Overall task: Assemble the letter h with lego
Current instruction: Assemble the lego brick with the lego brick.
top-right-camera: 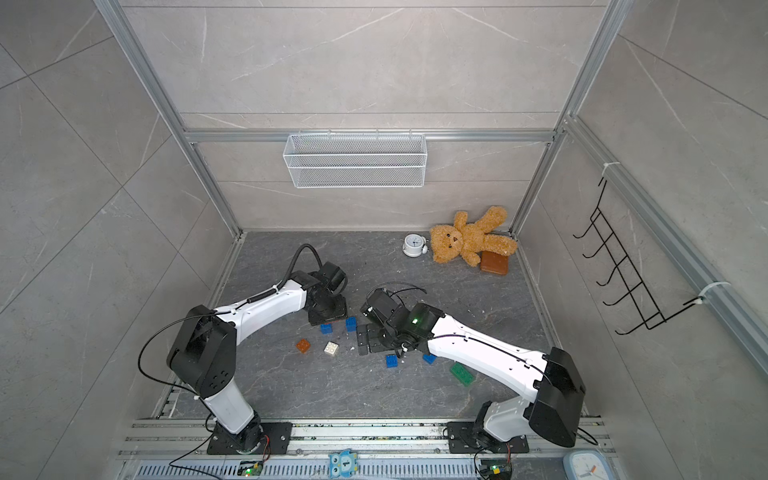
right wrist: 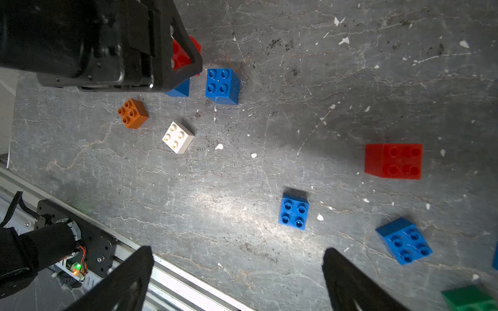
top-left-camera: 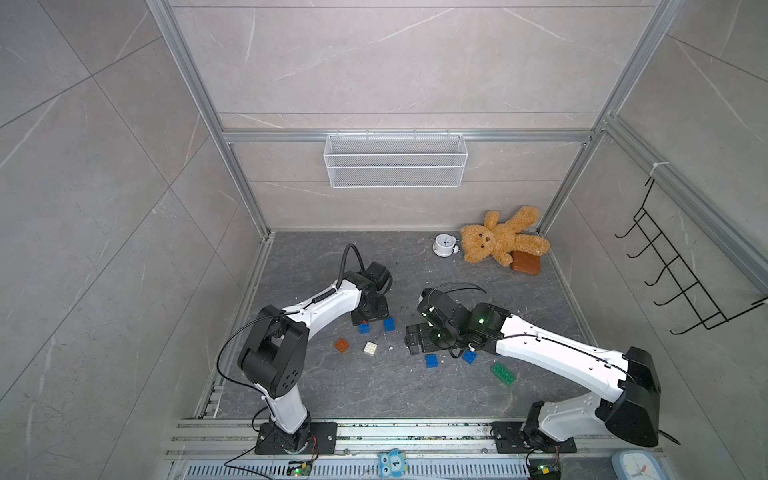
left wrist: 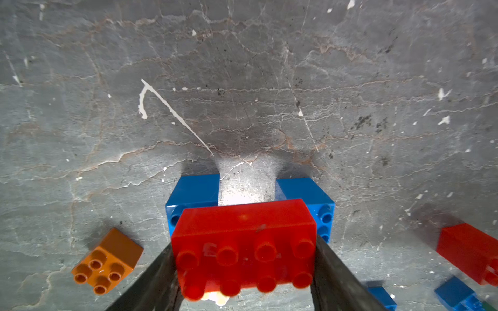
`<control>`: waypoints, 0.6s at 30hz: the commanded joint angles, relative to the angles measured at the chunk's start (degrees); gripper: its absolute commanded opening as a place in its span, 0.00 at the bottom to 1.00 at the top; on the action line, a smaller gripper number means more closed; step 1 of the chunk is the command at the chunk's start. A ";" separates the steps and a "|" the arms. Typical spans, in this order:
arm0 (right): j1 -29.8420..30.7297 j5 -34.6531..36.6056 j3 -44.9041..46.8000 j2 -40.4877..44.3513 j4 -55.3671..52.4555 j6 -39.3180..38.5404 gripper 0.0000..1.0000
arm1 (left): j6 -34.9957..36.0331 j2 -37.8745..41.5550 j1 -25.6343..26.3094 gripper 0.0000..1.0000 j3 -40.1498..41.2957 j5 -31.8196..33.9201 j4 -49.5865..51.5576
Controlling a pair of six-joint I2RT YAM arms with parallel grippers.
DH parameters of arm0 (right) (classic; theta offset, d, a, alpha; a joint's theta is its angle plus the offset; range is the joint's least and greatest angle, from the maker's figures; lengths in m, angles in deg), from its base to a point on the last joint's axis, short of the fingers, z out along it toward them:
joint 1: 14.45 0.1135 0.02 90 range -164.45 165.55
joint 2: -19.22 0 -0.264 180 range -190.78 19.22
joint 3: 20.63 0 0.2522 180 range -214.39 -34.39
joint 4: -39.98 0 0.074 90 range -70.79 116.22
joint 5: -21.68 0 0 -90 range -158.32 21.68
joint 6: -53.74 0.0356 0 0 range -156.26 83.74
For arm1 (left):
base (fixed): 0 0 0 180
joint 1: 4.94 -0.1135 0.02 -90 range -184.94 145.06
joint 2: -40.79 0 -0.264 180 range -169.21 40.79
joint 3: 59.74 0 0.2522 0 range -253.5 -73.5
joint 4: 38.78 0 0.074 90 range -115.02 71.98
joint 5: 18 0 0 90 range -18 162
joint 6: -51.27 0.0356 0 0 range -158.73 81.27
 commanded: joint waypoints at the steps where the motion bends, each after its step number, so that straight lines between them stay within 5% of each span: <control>1: -0.28 0.12 -0.22 0.40 -1.69 0.02 1.00 | 1.57 -0.46 -0.50 0.00 1.10 -0.89 -0.03; 18: -0.32 -0.95 0.15 -0.37 -0.80 0.46 1.00 | 3.09 4.70 -1.08 0.00 0.84 -0.28 1.73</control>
